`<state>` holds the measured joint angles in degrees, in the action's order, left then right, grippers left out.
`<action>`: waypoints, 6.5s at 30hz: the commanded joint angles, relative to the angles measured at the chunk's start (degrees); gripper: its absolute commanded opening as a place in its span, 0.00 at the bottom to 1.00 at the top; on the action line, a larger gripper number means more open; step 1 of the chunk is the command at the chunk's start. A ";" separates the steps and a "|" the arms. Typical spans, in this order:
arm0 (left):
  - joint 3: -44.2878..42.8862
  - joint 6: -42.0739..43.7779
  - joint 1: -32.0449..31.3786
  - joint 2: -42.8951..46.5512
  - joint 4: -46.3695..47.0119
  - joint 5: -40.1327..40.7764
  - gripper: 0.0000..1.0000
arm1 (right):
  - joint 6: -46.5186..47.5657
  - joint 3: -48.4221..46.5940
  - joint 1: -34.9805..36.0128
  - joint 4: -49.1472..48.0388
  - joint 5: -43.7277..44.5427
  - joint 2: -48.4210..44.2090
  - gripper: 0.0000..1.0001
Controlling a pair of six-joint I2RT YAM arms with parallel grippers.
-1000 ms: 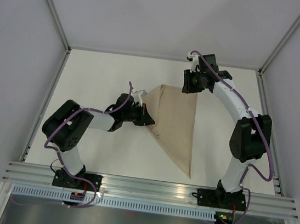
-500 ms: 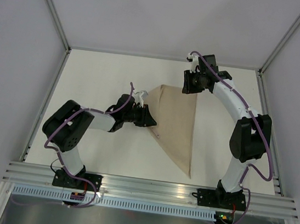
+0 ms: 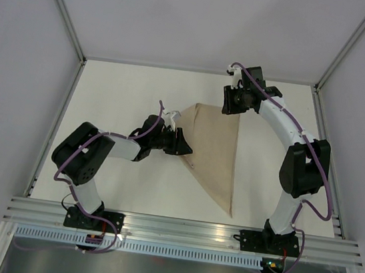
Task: Fold the napkin, place the utensils inside, and roll it up
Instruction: Fold the napkin at the center of the board.
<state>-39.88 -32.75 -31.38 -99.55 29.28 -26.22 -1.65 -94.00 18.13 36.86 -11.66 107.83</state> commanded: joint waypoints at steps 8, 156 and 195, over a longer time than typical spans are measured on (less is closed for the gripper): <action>0.15 3.40 -0.53 0.85 3.16 -3.57 0.30 | 0.77 0.57 -0.29 0.32 1.20 -1.66 0.37; -10.40 24.58 -42.55 1.63 0.96 47.05 0.02 | -1.86 -3.30 -21.56 0.93 -6.71 -7.02 0.36; -8.28 4.63 -7.74 9.46 -7.31 42.57 0.02 | -0.11 -3.39 -16.02 2.34 -5.21 -6.23 0.36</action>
<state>-46.33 -25.63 -40.10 -91.11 20.88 17.72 -1.69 -96.68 1.56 39.46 -17.93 102.06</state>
